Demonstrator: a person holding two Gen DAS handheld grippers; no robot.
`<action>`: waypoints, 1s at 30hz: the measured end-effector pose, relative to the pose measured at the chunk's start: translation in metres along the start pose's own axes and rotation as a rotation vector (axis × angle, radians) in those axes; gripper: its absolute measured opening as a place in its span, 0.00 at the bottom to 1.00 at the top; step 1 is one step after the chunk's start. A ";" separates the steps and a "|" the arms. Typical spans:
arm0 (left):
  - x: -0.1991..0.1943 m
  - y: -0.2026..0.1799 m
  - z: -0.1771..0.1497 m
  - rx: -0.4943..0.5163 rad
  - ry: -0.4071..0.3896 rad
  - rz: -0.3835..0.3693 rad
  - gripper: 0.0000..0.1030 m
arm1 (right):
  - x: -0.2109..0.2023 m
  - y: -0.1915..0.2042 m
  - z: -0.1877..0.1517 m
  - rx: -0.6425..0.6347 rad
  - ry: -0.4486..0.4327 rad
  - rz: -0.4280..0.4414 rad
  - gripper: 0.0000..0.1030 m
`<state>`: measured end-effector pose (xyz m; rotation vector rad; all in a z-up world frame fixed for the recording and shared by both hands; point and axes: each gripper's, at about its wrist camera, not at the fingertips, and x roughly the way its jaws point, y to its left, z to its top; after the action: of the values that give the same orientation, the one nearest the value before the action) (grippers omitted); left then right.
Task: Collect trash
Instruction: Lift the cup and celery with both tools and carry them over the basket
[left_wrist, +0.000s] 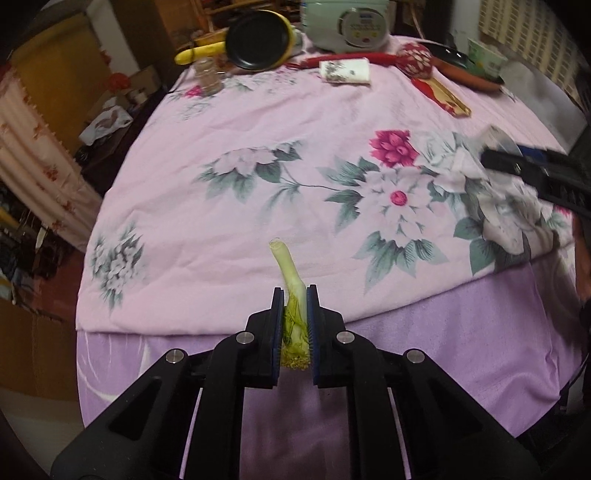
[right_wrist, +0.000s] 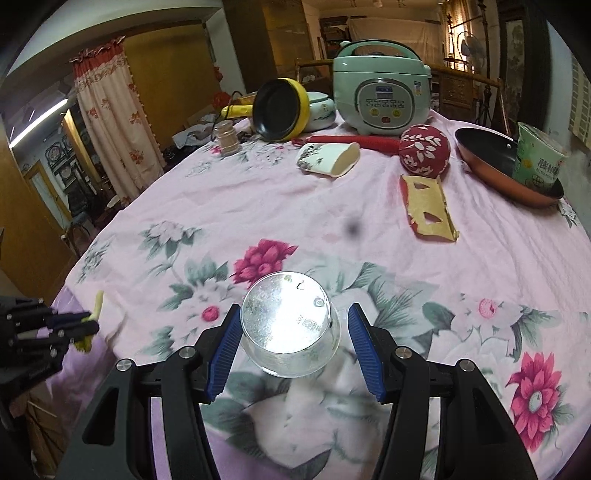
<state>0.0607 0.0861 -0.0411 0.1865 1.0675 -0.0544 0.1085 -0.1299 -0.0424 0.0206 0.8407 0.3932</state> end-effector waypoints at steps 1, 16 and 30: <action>-0.003 0.004 -0.001 -0.023 -0.003 -0.006 0.13 | -0.004 0.004 -0.003 -0.005 0.000 0.006 0.56; -0.087 0.079 -0.084 -0.357 -0.161 0.020 0.13 | -0.054 0.134 -0.038 -0.188 -0.050 0.198 0.56; -0.137 0.175 -0.215 -0.655 -0.240 0.090 0.13 | -0.058 0.309 -0.084 -0.431 0.013 0.428 0.56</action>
<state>-0.1684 0.2907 0.0002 -0.3570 0.7893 0.3438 -0.0893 0.1253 -0.0039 -0.2054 0.7481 0.9722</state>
